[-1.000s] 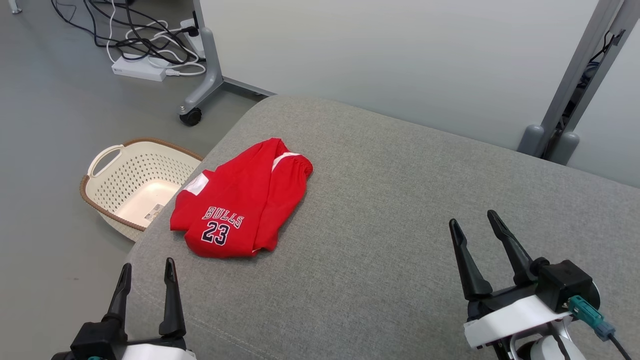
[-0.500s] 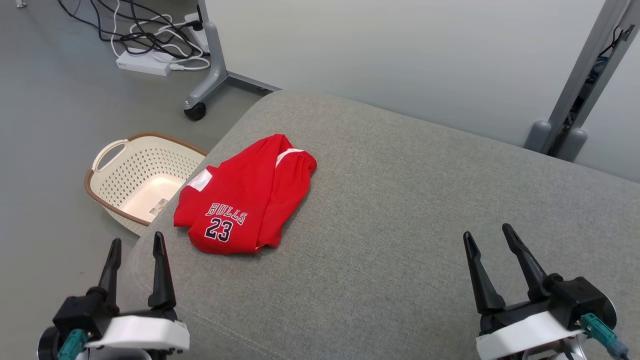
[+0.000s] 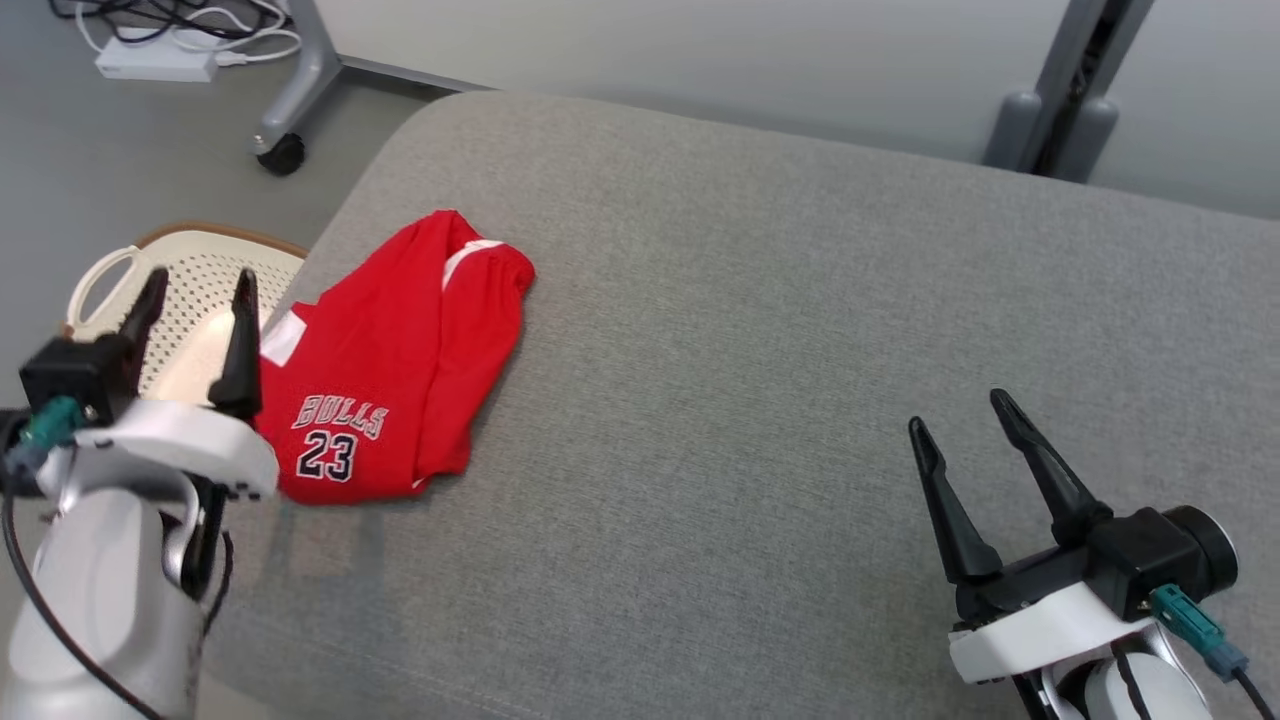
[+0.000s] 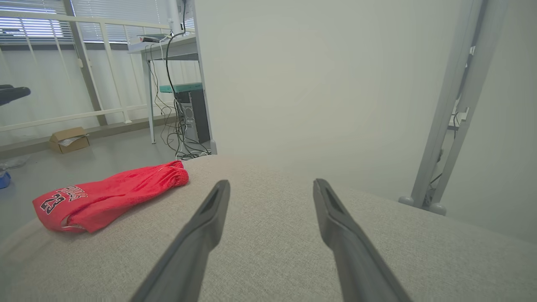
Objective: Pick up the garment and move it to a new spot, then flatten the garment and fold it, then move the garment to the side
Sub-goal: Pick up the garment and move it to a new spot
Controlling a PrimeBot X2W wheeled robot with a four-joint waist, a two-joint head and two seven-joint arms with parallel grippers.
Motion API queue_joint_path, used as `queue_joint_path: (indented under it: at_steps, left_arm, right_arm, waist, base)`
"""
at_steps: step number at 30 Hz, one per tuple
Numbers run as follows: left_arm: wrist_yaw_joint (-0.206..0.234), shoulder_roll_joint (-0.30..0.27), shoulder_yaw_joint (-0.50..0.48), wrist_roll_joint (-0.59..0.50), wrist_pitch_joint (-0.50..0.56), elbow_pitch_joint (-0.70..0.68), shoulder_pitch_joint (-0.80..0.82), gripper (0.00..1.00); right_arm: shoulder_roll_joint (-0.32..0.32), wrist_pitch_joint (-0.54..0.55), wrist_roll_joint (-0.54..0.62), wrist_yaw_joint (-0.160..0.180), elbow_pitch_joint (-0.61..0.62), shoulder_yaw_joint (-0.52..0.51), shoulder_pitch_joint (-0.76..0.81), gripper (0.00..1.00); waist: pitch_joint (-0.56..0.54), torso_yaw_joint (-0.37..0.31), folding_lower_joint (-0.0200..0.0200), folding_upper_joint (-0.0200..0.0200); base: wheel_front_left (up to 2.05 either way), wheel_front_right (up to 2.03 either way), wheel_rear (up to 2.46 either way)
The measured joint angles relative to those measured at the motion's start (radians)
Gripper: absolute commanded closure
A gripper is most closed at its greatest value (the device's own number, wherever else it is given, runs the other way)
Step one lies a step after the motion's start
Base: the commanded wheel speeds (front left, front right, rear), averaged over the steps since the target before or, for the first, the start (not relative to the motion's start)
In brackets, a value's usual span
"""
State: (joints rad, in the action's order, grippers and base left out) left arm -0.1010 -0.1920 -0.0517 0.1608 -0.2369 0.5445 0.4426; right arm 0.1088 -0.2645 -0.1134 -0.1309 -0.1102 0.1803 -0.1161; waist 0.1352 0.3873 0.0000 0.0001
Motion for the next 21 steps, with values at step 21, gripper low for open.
queue_joint_path:
  at_steps: [21]
  left_arm:
    - [-0.029,-0.170,0.411,0.321,0.523,0.479,0.349,0.00]
  right_arm:
    - [0.047,0.000,0.007,0.000,0.023,0.105,-0.101,0.00]
  waist:
    - [0.187,-0.199,0.0000,0.0000]
  base:
    - [0.00,0.00,0.00]
